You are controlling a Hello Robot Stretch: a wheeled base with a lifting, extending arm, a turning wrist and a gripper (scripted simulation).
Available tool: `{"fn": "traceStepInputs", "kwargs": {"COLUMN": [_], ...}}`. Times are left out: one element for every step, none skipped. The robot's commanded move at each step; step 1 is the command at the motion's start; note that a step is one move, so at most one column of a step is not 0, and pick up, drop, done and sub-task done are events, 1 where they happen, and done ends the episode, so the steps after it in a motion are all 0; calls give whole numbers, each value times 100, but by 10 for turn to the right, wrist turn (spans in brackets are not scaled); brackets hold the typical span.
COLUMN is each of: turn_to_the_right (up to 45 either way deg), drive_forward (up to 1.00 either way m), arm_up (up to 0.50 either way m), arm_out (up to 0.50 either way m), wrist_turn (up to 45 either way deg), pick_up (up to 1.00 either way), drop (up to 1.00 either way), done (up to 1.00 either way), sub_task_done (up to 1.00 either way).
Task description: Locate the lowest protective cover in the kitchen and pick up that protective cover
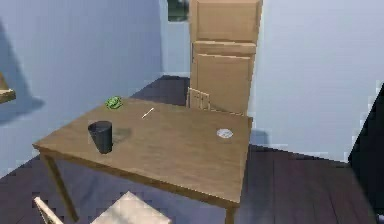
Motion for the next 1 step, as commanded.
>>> {"fn": "traceStepInputs", "kwargs": {"turn_to_the_right": [-450], "drive_forward": [0], "arm_up": [0], "arm_out": [0], "wrist_turn": [0], "pick_up": [0], "drop": [0], "done": [0], "sub_task_done": [0]}}
